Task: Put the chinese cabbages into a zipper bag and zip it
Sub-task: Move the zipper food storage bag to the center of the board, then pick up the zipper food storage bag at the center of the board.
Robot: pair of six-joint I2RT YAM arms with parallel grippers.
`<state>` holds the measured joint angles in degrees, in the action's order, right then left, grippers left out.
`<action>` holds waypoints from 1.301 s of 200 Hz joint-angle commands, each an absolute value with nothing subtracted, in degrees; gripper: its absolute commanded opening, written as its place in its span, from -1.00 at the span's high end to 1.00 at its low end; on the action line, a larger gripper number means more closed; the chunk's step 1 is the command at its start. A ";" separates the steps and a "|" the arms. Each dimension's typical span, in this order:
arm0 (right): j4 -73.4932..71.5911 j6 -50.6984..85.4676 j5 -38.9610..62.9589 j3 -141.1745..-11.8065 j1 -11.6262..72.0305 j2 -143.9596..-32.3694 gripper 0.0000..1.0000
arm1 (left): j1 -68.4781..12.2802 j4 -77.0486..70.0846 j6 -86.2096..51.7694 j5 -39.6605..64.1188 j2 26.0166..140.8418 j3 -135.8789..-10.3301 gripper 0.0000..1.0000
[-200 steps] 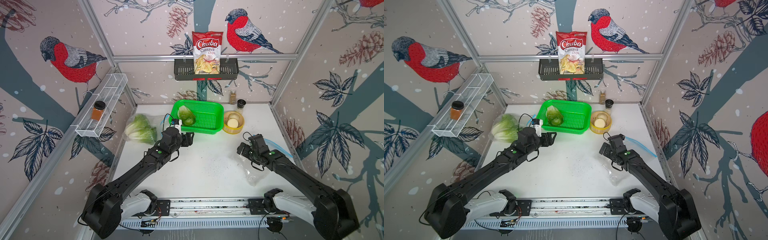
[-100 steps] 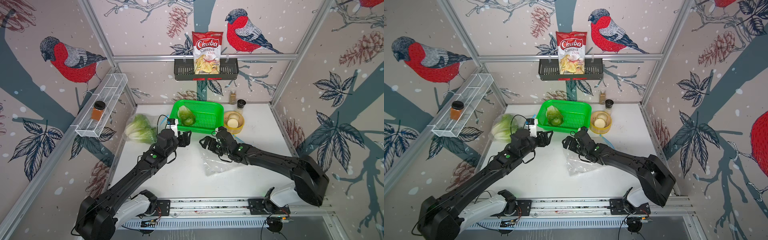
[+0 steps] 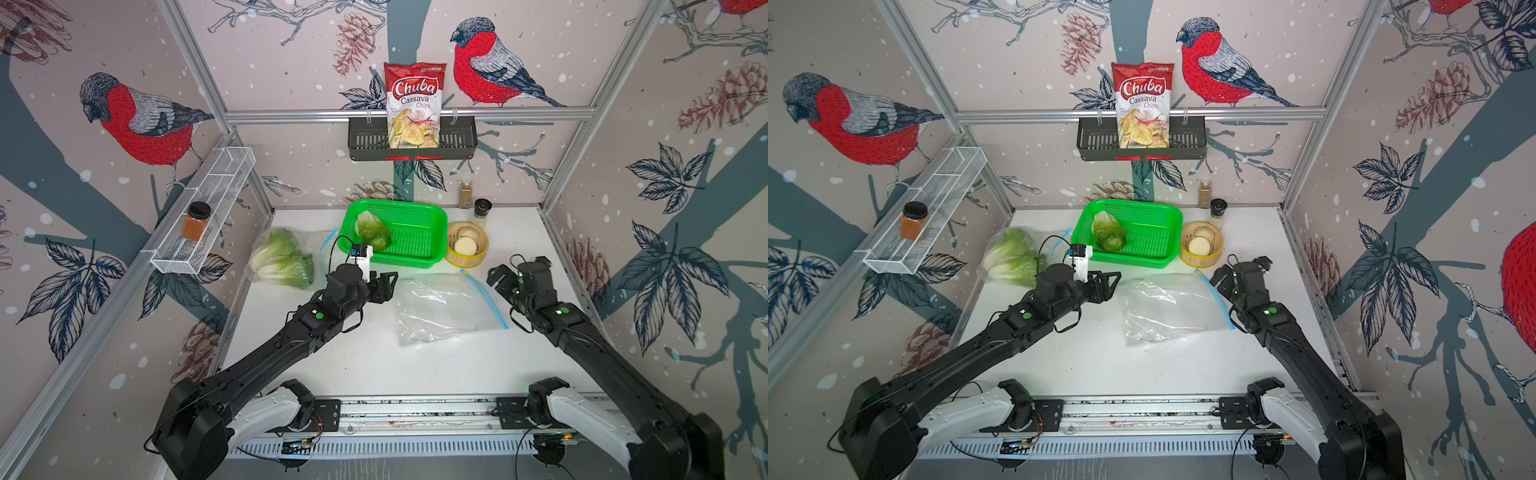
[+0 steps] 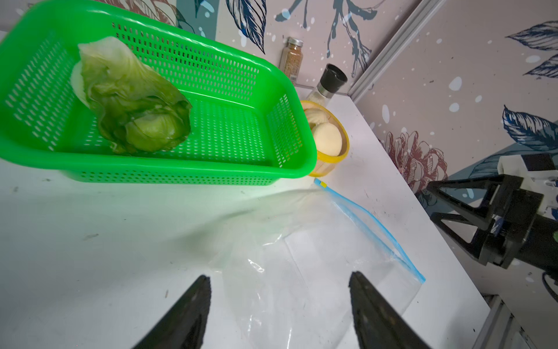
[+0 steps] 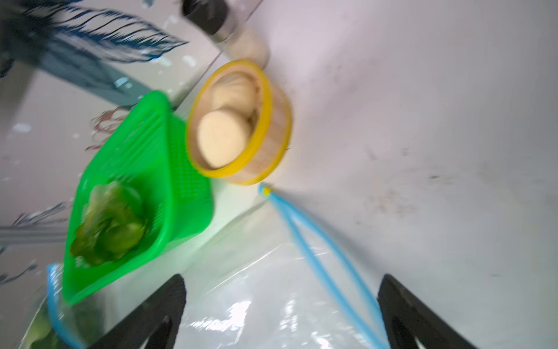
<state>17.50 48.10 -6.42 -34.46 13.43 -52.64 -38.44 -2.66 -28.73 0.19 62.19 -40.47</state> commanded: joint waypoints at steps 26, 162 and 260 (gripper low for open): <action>12.20 40.25 15.84 -25.25 -7.92 -52.85 -0.82 | -43.71 -9.14 -31.24 -1.53 66.30 -41.44 -0.44; -3.47 40.84 37.27 -21.60 -1.72 -71.63 0.01 | -45.70 -8.86 -32.10 -4.13 70.64 -42.89 -0.44; -11.77 44.06 38.77 -20.36 5.77 -79.93 0.38 | -45.75 -7.73 -32.23 -6.26 69.72 -42.28 -0.44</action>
<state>-8.56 42.41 38.06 -20.56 4.71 -78.54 -45.60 -6.94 -32.56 -4.99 69.87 -42.35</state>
